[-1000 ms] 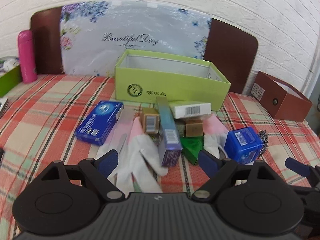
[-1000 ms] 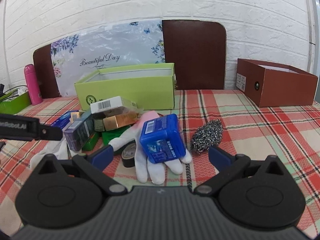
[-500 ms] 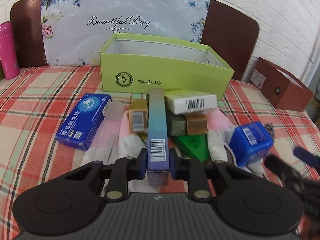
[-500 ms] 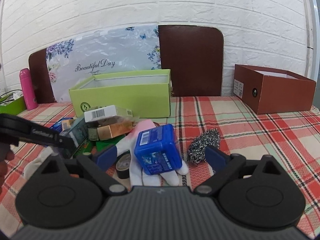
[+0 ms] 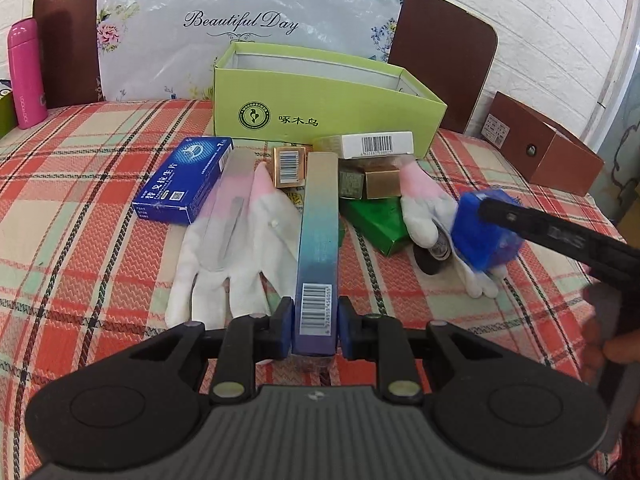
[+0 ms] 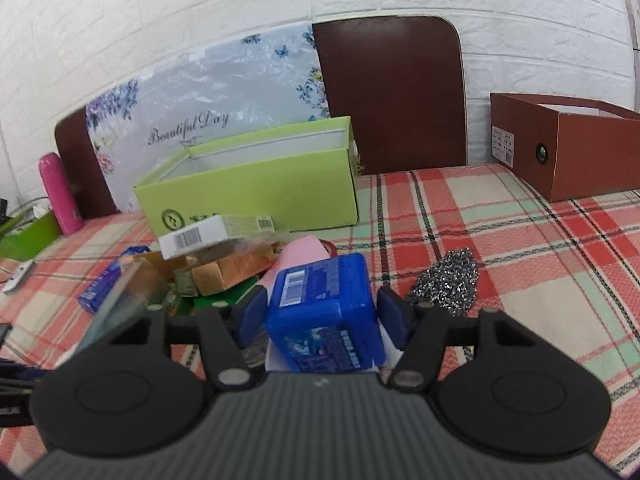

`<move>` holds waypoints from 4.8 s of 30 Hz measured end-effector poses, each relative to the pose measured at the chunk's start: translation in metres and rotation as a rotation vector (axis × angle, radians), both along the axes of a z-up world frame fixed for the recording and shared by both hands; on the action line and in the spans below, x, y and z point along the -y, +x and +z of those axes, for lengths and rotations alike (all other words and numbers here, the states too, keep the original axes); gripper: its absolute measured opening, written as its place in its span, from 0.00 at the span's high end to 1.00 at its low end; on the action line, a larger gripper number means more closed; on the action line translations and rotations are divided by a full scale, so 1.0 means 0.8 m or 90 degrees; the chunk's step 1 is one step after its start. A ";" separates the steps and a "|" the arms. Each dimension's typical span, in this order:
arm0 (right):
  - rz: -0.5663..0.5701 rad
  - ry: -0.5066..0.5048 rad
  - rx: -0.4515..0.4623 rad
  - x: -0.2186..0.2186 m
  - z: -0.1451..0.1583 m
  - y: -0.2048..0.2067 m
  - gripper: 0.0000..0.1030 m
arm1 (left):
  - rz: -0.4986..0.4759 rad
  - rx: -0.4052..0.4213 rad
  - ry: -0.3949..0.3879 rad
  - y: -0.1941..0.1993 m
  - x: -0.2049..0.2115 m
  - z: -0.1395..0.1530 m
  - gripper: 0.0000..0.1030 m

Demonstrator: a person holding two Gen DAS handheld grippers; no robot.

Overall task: Organize objects
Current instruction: 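Grasp the blue square container with the right gripper, then place the blue container in the green box with right gripper while left places striped tube, then move both grippers back over the remaining items, then grasp a white-pink glove with each gripper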

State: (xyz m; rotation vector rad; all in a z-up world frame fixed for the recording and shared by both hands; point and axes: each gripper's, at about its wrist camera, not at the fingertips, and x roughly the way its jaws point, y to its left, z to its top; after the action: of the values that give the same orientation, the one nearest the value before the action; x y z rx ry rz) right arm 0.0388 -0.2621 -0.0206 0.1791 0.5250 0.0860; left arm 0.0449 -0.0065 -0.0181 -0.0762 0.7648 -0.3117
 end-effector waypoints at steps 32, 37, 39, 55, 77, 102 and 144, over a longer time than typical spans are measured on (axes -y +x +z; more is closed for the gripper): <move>0.081 -0.030 -0.023 -0.014 0.006 -0.046 0.43 | -0.005 0.011 -0.002 0.034 0.011 0.009 0.78; 0.081 -0.009 0.011 -0.011 0.029 -0.042 0.43 | -0.013 0.046 -0.021 0.031 0.010 0.035 0.78; 0.081 -0.002 0.025 -0.009 0.039 -0.039 0.43 | -0.016 0.058 -0.029 0.033 0.011 0.047 0.78; 0.068 0.028 0.082 -0.016 0.092 0.062 0.43 | 0.006 0.132 -0.054 0.122 0.016 0.118 0.78; 0.002 -0.043 0.072 -0.032 0.056 0.267 0.43 | 0.056 0.147 -0.037 0.316 0.021 0.093 0.68; 0.004 -0.055 0.088 -0.030 0.097 0.084 0.00 | 0.078 0.152 0.000 0.119 -0.005 0.123 0.17; 0.052 -0.049 -0.028 -0.053 -0.008 -0.049 0.25 | 0.043 0.064 -0.002 0.010 -0.027 0.008 0.17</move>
State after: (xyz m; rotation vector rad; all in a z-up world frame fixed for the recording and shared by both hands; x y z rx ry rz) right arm -0.0003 -0.2194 -0.0269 0.0849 0.5786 0.1409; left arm 0.0527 0.0148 -0.0118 -0.0888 0.6610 -0.2500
